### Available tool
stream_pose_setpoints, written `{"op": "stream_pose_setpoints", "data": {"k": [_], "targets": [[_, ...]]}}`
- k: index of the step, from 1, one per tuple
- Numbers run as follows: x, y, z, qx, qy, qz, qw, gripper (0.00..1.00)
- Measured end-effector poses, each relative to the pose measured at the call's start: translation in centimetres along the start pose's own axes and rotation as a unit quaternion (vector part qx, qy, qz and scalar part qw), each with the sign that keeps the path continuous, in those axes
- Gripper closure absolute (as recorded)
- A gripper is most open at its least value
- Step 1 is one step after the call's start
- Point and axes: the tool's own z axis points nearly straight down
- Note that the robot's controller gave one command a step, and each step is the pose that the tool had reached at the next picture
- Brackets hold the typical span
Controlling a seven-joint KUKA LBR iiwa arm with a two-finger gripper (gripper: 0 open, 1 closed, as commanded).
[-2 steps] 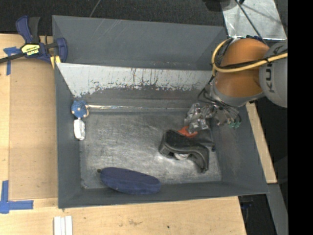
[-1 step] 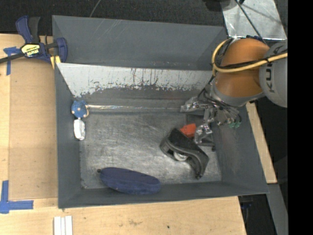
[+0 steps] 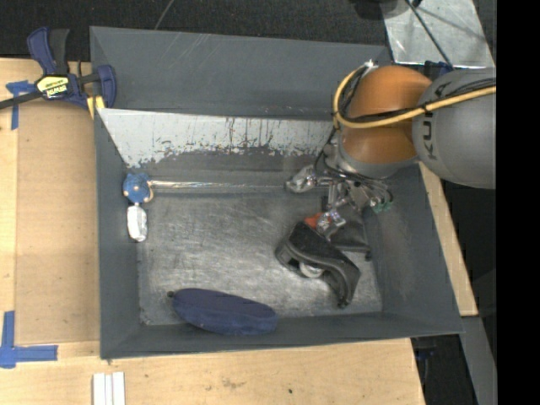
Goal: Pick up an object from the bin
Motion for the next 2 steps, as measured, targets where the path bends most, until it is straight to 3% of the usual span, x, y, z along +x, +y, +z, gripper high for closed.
{"op": "stream_pose_setpoints", "data": {"k": [1,2], "targets": [[-0.5,0.1,-0.3,0.000,-0.0091,0.000,1.0000,1.00],[1.0,-1.9,-21.3,0.000,-0.0033,-0.121,0.9926,1.00]]}}
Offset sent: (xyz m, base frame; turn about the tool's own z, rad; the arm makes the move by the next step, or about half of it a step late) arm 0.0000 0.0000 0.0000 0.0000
